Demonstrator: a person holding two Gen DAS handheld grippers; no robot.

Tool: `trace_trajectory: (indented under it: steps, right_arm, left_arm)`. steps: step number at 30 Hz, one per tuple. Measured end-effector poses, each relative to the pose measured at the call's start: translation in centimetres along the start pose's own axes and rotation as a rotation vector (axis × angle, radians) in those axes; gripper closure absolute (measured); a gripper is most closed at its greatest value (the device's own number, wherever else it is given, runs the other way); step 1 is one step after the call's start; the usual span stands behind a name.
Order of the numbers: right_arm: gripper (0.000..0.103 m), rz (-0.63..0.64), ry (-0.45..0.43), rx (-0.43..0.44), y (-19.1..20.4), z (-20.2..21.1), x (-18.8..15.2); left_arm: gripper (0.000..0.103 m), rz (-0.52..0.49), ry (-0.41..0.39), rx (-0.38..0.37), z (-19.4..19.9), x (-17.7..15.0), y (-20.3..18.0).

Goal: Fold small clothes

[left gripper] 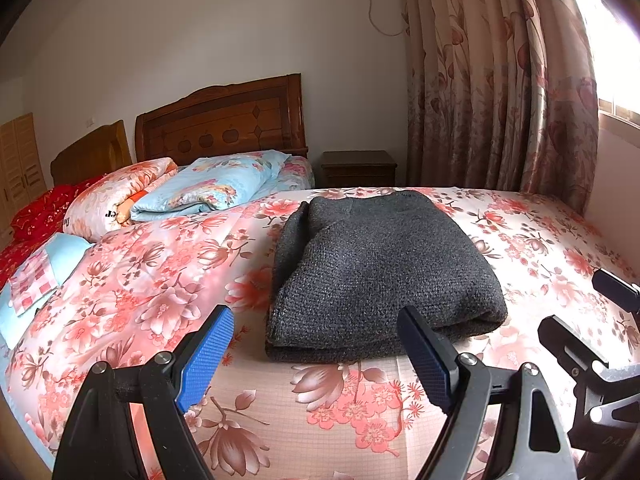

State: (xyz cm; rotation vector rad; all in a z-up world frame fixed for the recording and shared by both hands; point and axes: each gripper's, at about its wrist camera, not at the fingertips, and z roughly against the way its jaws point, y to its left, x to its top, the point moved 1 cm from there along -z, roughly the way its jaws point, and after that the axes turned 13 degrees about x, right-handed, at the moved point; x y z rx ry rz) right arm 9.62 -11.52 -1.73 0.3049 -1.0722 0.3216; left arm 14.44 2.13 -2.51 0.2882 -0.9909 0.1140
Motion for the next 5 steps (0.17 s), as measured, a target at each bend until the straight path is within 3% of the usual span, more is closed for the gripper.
trace_trajectory:
  steps: [5]
  right_arm:
    - [0.000, 0.003, 0.008, 0.001, 0.00, -0.19, 0.03]
  left_arm:
    - [0.018, 0.015, -0.015, -0.013, 0.04, 0.02, 0.03]
